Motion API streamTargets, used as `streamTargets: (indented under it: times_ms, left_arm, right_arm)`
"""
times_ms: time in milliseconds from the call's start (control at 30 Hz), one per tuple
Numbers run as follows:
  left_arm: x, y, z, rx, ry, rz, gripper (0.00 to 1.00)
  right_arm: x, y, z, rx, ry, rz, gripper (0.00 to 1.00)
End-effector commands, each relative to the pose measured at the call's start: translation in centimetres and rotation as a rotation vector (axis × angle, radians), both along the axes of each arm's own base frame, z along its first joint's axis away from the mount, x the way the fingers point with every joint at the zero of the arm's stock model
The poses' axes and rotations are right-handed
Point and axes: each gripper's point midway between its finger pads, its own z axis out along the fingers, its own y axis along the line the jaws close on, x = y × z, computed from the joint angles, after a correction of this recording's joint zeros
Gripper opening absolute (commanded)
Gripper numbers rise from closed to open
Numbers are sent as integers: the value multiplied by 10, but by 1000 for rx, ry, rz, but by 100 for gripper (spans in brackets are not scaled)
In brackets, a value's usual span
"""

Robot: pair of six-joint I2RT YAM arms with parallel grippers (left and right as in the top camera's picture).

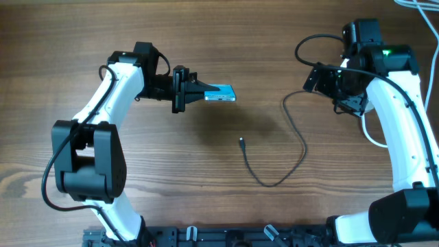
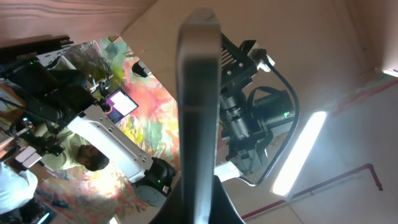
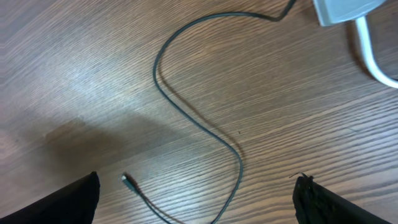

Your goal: Plug charger to phone and switch on socket

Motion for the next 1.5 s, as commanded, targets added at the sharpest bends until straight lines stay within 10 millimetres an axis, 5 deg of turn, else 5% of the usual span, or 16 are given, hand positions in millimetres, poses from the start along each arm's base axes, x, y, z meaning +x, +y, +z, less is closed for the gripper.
streamTargets:
  times_ms: [0,1467]
  left_arm:
    - [-2,-1,17,-41,-49,-1,4]
    - [-2,-1,16,-40,-49,-1,4]
  right_arm:
    - [0,6,-6,23,17,33,100]
    - [-3,9,-15,37,33,64,100]
